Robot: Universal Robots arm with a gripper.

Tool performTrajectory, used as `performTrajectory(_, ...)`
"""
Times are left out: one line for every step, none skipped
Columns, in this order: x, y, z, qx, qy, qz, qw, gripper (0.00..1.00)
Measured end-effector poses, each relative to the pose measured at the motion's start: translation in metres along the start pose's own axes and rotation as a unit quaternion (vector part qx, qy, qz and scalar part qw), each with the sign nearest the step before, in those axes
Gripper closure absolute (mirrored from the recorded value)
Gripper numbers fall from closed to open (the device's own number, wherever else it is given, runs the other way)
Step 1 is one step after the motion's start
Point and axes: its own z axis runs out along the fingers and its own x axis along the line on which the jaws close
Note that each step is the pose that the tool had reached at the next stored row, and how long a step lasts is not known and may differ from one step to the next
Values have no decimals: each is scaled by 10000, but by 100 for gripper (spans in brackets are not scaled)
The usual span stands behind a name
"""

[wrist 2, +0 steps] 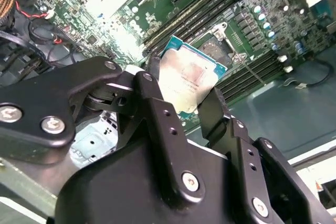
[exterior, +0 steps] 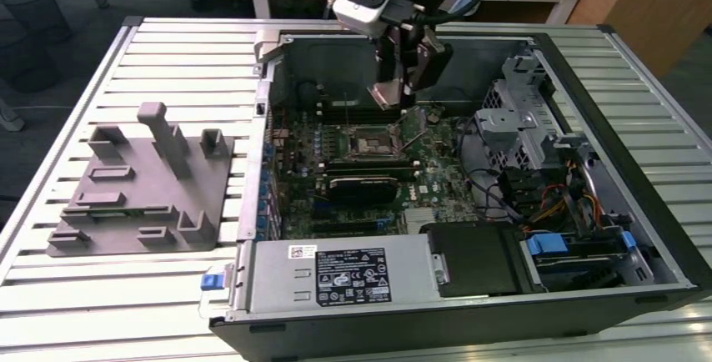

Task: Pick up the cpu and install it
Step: 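Place the cpu into insertion slot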

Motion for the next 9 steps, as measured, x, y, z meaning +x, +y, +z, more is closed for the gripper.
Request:
performTrajectory(2, -1, 9, -15, -6, 30, 10000, 47)
performTrajectory(3, -1, 18, -23, -13, 52, 10000, 47)
performTrajectory(7, 3, 22, -18, -21, 73, 10000, 47)
performTrajectory(8, 5, 28, -14, -28, 112, 9999, 47)
performTrajectory(8, 4, 36, -9, -32, 192, 9998, 47)
performTrajectory(8, 4, 42, -6, -34, 270, 9996, 47)
performTrajectory(9, 5, 47, -6, -36, 333, 9994, 47)
performTrajectory(10, 5, 51, -4, -38, 391, 9992, 47)
performTrajectory(10, 5, 60, -2, -39, 469, 9989, 47)
